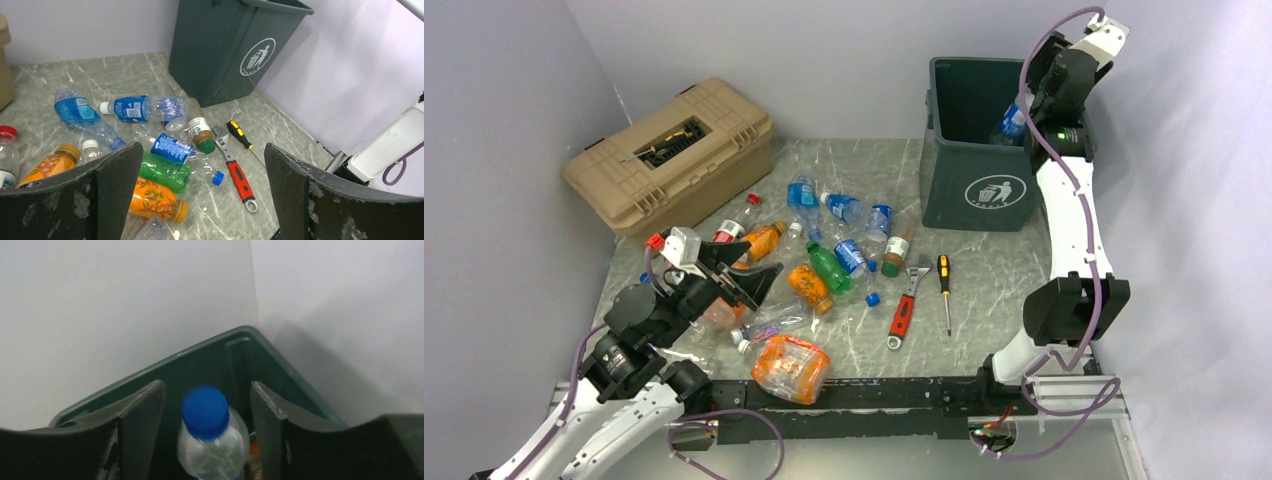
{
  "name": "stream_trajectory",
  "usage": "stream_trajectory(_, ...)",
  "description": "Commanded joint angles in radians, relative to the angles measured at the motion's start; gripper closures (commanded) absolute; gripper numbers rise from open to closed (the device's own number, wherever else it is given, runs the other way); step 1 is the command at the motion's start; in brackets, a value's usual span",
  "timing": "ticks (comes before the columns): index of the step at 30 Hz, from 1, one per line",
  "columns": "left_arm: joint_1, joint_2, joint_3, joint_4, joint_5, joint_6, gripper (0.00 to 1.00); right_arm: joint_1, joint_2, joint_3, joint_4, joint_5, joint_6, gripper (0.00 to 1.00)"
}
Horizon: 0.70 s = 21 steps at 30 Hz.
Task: Put the plastic bottles in the bin
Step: Place the plastic bottle in the trash bin.
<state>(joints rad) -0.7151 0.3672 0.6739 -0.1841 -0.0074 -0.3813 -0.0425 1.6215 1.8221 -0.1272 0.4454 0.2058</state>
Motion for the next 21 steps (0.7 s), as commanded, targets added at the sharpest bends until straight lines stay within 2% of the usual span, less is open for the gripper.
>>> stream_trajectory(1, -0.003, 0.011, 0.06, -0.023, -0.034, 0.011, 0.03, -0.019, 0.01, 0.03, -0.032, -0.117, 0.116, 0.19)
stream_trajectory(2, -0.003, 0.009, 0.062, -0.026, -0.038, 0.012, 0.03, -0.019, 0.009, 0.05, -0.046, -0.127, 0.128, 0.04)
stream_trajectory(3, -0.002, 0.007, 0.062, -0.031, -0.042, 0.01, 0.03, -0.019, 0.003, 0.06, -0.051, -0.136, 0.136, 0.01)
stream_trajectory(8, -0.006, 0.017, 0.069, -0.056, -0.109, -0.005, 0.04, 0.033, -0.084, 0.077, -0.026, -0.177, 0.123, 0.0)
stream_trajectory(13, -0.006, 0.052, 0.097, -0.107, -0.168, -0.023, 0.04, 0.315, -0.17, 0.126, -0.064, -0.205, -0.023, 0.0)
stream_trajectory(15, -0.006, 0.059, 0.099, -0.116, -0.178, -0.029, 0.04, 0.415, -0.198, 0.119, -0.117, -0.258, -0.014, 0.0)
stream_trajectory(18, -0.006, 0.059, 0.099, -0.119, -0.188, -0.026, 0.04, 0.51, -0.261, 0.005, -0.157, -0.391, 0.108, 0.0)
stream_trajectory(21, -0.007, 0.06, 0.104, -0.131, -0.218, -0.02, 0.03, 0.593, -0.347, -0.186, -0.131, -0.44, 0.226, 0.0)
